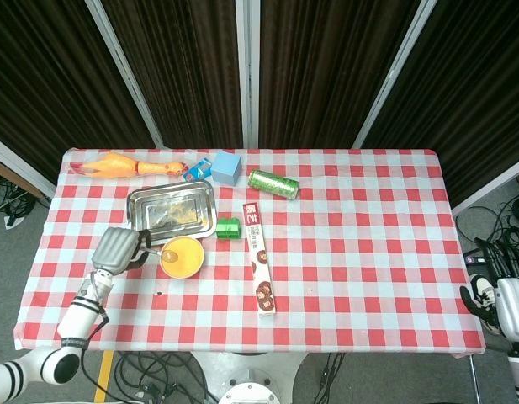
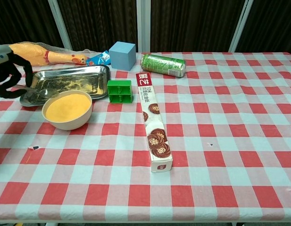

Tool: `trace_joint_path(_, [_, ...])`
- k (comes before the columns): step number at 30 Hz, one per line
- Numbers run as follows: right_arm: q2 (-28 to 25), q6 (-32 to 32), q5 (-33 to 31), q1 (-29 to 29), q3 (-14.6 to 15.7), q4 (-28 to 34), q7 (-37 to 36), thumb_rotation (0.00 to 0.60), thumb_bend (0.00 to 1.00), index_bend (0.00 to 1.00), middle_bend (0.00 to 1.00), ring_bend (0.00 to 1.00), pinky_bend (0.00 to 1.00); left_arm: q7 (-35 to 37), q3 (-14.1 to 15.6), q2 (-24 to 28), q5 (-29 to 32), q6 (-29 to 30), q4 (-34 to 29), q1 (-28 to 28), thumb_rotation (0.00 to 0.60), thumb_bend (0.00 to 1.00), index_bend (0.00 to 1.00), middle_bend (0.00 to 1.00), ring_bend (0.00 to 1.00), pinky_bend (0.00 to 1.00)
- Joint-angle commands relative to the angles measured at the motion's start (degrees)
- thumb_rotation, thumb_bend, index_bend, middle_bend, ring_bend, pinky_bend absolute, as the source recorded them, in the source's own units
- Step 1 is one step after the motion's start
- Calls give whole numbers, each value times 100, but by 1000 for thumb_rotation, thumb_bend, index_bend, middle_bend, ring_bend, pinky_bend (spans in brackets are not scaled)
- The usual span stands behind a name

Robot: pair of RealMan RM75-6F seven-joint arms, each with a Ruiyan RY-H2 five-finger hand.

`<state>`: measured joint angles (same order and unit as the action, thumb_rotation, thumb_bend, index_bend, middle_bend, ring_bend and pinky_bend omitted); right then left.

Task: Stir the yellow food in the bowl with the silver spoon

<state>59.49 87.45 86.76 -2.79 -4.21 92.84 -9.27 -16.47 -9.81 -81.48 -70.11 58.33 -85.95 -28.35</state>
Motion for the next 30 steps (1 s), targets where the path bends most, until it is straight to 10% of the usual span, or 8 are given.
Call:
trace_joint_path(1, [7,-4,-13,6,0,-10,-11,600,293,0,115,0,0,-432,-5,-204,275,-215,156,-247,600,397,613,897,873,944])
trace_joint_path(20, [-148,47,29,-18,-82,31,-247,600,293,0,115,0,0,-875,189,-82,771,-286,-87,-431,600,394,379,879,869,942])
trace_joint_path(30, [-231,117,33,-14,-129,112,-170,600,292,0,115,0,0,-818,220,15,901,-366,-113,-540,600,369,437,880,869,942])
